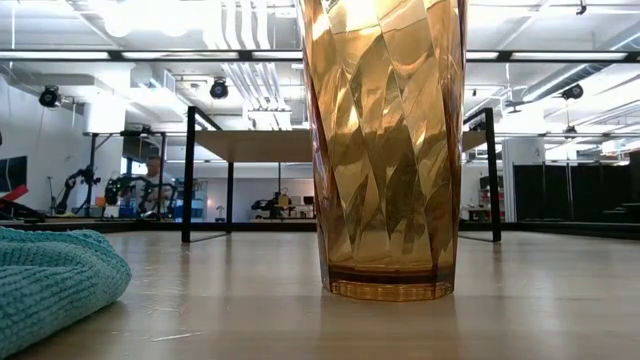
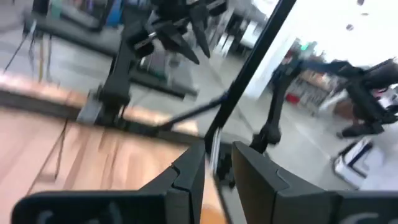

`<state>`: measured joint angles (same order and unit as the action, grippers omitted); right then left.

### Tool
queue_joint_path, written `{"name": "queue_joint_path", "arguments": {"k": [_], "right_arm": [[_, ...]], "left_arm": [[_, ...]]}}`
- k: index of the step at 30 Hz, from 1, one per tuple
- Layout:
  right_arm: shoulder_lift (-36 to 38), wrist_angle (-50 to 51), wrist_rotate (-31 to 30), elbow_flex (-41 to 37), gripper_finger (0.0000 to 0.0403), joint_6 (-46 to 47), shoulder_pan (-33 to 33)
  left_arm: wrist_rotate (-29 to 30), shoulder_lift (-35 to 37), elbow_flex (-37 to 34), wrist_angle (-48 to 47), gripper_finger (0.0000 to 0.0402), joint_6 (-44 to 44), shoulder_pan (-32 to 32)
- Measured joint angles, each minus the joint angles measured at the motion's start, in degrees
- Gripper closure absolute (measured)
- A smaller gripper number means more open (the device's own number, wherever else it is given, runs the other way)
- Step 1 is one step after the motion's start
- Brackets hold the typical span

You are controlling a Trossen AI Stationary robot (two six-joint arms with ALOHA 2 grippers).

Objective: Stack small to large cups/mugs on shelf
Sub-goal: Put the transparent mug on the shelf

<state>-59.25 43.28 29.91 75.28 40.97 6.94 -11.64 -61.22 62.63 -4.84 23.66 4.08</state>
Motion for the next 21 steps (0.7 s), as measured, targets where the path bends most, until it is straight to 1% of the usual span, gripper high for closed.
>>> {"name": "queue_joint_path", "arguments": {"k": [3, 6, 9, 11, 15, 17, 21], "right_arm": [[-3.1, 11.9, 0.0, 1.3, 0.0321, 5.0, 2.5], [-5.8, 22.0, 0.7, 2.4, 0.0321, 11.8, 6.6], [-8.3, 28.2, 1.6, 2.7, 0.0321, 19.0, 12.4], [-9.9, 29.1, 1.6, 2.4, 0.0321, 21.7, 16.7], [-14.6, 29.2, 1.6, 1.4, 0.0321, 21.3, 24.0], [-17.5, 29.1, 1.6, 1.3, 0.0321, 21.9, 26.4], [-23.3, 28.2, 1.6, 1.3, 0.0321, 27.0, 29.3]], "left_arm": [[0.0, 1.6, 0.4, -6.5, 0.0334, 0.0, 0.0], [0.1, 3.0, 0.3, -8.4, 0.0334, -0.1, 0.0], [0.1, 4.3, 0.1, -8.2, 0.0334, -1.4, 0.0], [0.1, 4.8, 0.0, -8.2, 0.0334, -4.0, 0.0], [1.3, 5.3, 0.1, -8.2, 0.0334, -8.2, 0.0], [1.5, 5.5, 0.2, -8.2, 0.0334, -9.4, 0.0], [1.5, 5.7, 0.1, -8.2, 0.0334, -9.5, -0.1]]}}
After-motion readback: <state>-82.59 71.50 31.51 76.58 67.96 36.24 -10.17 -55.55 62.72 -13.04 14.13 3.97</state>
